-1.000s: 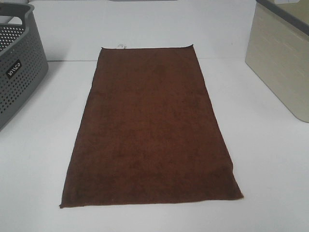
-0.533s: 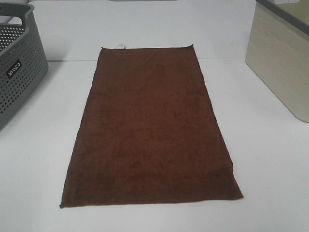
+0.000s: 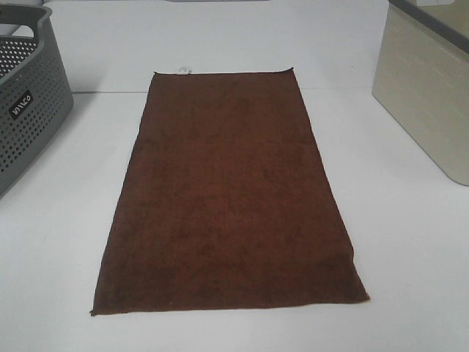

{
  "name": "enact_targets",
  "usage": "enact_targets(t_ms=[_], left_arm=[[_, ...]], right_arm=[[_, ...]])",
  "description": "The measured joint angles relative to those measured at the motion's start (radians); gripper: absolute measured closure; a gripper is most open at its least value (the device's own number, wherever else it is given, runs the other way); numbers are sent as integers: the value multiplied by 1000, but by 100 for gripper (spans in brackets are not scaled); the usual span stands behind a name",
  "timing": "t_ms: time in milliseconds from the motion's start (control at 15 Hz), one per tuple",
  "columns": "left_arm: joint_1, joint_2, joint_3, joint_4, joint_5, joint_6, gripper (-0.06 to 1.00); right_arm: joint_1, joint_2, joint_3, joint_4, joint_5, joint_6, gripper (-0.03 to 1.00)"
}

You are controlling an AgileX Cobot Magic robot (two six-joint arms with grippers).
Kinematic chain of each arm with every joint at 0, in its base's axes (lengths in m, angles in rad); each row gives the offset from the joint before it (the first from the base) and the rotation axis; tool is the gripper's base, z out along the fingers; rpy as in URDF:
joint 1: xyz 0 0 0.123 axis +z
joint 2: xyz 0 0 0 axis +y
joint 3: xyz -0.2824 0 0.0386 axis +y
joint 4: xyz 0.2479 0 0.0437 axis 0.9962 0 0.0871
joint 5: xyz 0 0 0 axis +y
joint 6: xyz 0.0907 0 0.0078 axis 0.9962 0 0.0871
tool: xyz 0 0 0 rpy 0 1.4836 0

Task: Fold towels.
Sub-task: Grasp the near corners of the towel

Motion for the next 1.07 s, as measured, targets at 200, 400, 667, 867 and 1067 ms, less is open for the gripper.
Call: enact_targets(t_ms=[200, 400, 667, 867, 1067], left_arm=[[0, 9, -11, -28, -70, -32, 25], [0, 105, -5, -100, -253, -80, 25], [0, 342, 2, -292, -391, -97, 25], [0, 596, 2, -381, -400, -91, 25], [0, 954, 2, -520, -406, 61, 25]], right_arm=[[0, 14, -6, -20, -27, 58, 13], [0, 116, -16, -30, -135, 131, 14], [0, 352, -17, 47, -194, 150, 14], [0, 587, -17, 134, -215, 138, 14], [0, 914, -17, 238, -275, 2, 14]])
